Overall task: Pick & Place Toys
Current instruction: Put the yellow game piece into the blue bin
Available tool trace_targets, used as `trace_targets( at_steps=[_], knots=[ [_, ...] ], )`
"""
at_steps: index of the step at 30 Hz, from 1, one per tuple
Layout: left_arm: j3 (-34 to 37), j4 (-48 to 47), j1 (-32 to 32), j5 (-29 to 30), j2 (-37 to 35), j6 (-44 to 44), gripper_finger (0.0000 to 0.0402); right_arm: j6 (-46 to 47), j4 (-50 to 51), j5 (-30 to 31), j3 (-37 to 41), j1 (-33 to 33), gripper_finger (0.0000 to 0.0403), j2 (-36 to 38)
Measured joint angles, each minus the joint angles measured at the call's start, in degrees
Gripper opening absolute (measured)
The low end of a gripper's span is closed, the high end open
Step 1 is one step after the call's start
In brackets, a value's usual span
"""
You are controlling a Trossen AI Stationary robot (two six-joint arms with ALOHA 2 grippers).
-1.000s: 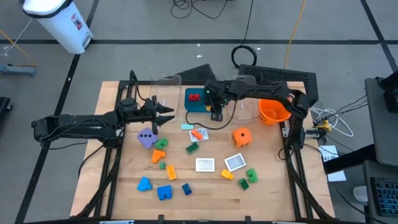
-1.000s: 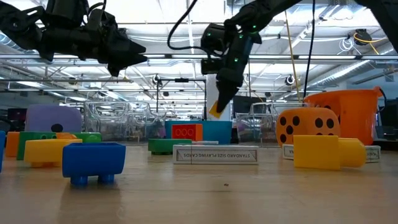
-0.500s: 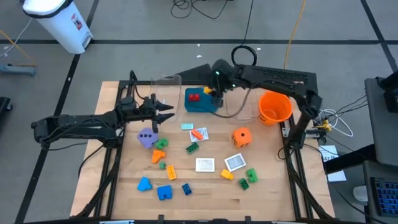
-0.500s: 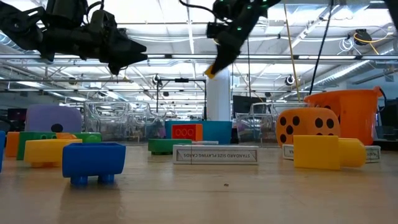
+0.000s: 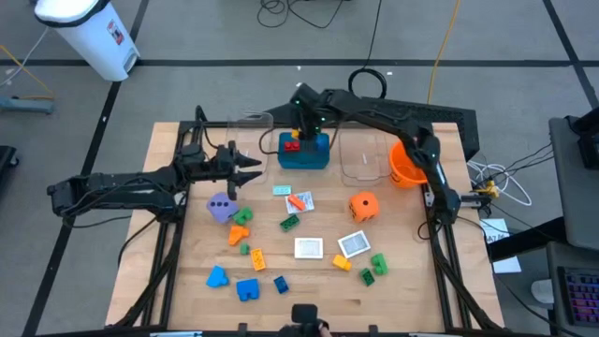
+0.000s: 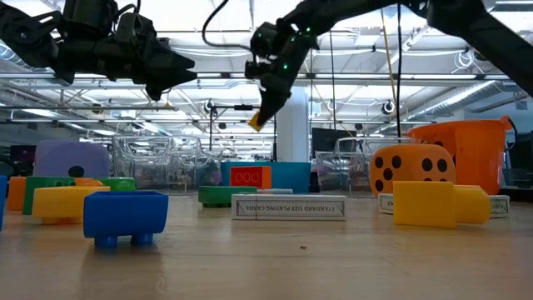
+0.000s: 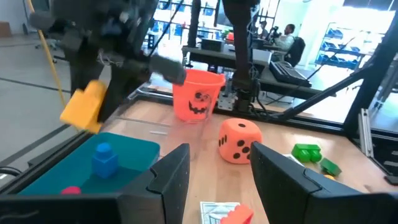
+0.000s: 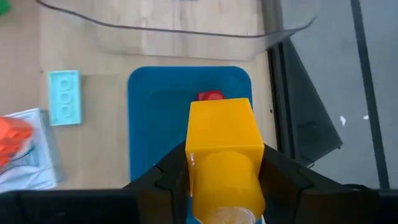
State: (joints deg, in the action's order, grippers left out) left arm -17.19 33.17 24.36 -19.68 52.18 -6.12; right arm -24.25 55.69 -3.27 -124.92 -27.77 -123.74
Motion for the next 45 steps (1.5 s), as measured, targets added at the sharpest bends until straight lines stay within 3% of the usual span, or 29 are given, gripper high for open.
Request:
trace_targets(
  at_steps=[20, 31, 45],
  knots=[
    [0.0, -1.6, 0.0, -0.7, 0.0, 1.8, 0.0175, -1.2, 2.8, 0.0, 0.0, -2.6, 0.013, -8.6],
    [0.0, -1.8, 0.0, -1.1, 0.0, 1.9, 0.0175, -1.3, 1.2, 0.0, 0.1, -2.6, 0.013, -8.6],
    [0.0, -2.2, 0.0, -1.1, 0.0, 1.9, 0.0175, -1.5, -3.1, 0.1, 5.8, -2.6, 0.0133, -8.6]
  ],
)
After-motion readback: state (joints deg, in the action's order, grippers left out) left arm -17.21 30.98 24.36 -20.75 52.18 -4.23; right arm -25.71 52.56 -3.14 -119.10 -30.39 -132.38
